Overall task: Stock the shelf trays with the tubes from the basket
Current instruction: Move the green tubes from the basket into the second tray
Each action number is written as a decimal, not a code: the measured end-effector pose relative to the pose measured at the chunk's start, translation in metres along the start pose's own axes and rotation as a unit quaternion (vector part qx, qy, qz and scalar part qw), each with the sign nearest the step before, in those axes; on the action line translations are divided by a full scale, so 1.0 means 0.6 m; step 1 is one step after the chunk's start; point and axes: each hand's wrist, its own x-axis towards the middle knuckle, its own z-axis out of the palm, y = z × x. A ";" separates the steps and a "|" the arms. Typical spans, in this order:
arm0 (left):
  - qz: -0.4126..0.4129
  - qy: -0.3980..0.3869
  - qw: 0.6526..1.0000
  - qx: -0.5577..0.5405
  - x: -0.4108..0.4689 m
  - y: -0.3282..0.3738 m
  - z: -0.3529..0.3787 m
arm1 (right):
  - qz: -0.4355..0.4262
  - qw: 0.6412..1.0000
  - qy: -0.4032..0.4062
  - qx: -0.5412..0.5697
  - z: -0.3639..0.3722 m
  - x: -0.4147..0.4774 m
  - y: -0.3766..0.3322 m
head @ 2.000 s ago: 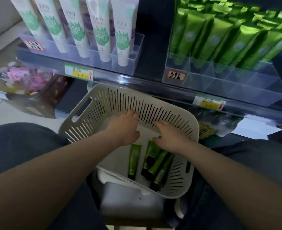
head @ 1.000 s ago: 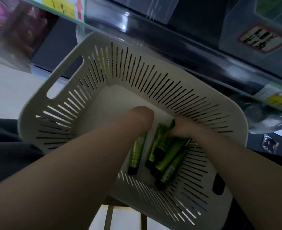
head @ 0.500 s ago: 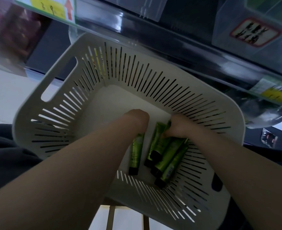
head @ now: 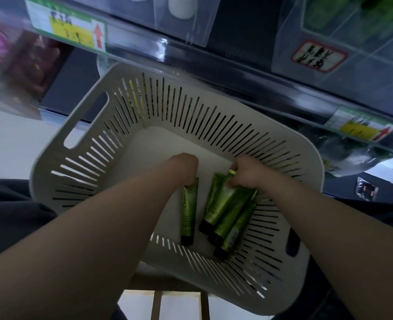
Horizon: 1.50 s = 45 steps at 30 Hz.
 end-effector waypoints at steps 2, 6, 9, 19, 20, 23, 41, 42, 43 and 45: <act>-0.003 0.008 1.000 -0.015 -0.004 -0.003 0.000 | -0.005 1.000 -0.002 0.030 -0.006 -0.009 0.000; -0.008 -0.003 0.998 -0.055 -0.020 -0.003 -0.005 | -0.031 0.996 -0.008 0.089 -0.016 -0.030 -0.003; -0.018 -0.003 0.993 -0.116 -0.041 0.001 -0.017 | -0.050 0.991 0.005 0.125 -0.019 -0.051 -0.005; 0.011 0.133 0.982 -0.131 -0.138 0.027 -0.049 | -0.084 0.968 0.089 0.220 -0.036 -0.145 -0.002; 0.011 0.151 0.980 -0.126 -0.142 0.029 -0.052 | -0.084 0.966 0.095 0.225 -0.039 -0.148 -0.003; 0.008 0.197 0.974 -0.113 -0.174 0.042 -0.069 | -0.104 0.958 0.136 0.230 -0.051 -0.180 0.000; 0.079 0.400 0.913 -0.004 -0.343 0.207 -0.194 | -0.217 0.873 0.291 0.325 -0.144 -0.384 0.068; 0.081 0.408 0.909 0.000 -0.348 0.215 -0.200 | -0.219 0.868 0.300 0.328 -0.148 -0.391 0.073; 0.082 0.411 0.908 0.003 -0.353 0.223 -0.205 | -0.218 0.865 0.310 0.328 -0.151 -0.397 0.078; 0.092 0.418 0.904 0.004 -0.365 0.247 -0.214 | -0.226 0.854 0.327 0.335 -0.158 -0.416 0.094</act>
